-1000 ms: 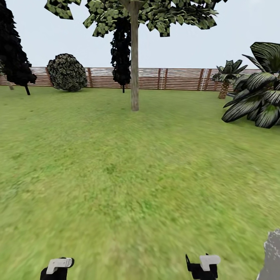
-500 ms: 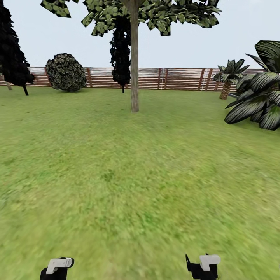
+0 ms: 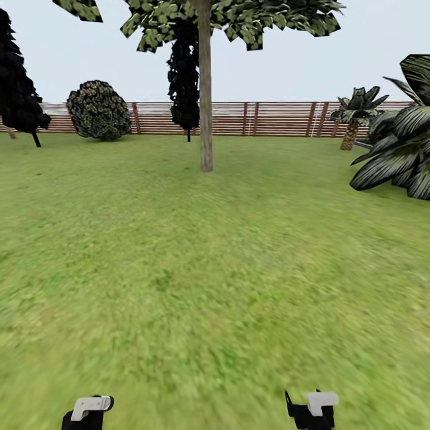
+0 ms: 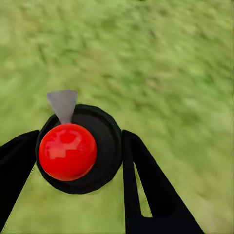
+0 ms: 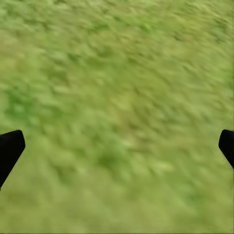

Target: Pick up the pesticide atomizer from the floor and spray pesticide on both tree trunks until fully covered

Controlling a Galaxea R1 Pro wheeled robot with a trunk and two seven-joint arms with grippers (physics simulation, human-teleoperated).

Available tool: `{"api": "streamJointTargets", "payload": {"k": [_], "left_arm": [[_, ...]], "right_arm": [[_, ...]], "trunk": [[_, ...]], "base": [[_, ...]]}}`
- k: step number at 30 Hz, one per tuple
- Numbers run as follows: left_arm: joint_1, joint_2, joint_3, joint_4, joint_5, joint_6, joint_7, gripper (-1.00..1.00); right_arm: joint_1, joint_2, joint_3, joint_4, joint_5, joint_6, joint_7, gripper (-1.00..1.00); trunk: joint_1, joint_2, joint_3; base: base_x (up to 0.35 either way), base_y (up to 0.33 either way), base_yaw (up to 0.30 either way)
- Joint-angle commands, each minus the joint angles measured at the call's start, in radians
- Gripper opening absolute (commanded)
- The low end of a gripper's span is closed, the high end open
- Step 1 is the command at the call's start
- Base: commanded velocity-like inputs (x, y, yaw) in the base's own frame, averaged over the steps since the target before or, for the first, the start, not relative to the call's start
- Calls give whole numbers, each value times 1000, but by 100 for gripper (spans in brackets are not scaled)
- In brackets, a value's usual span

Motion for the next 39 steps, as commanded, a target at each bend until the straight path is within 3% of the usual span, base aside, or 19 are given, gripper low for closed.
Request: {"api": "streamJointTargets", "payload": {"k": [1, 39], "left_arm": [[-1, 0, 9, 0, -9, -4, -5, -100], [-1, -1, 9, 0, -9, -4, -5, -100]], "right_arm": [[-1, 0, 0, 1, 6, -2, -5, 100], [-1, 0, 0, 1, 6, -2, -6, 100]], "trunk": [[0, 0, -1], [0, 0, -1]], "base": [[339, 0, 0], [339, 0, 0]]}}
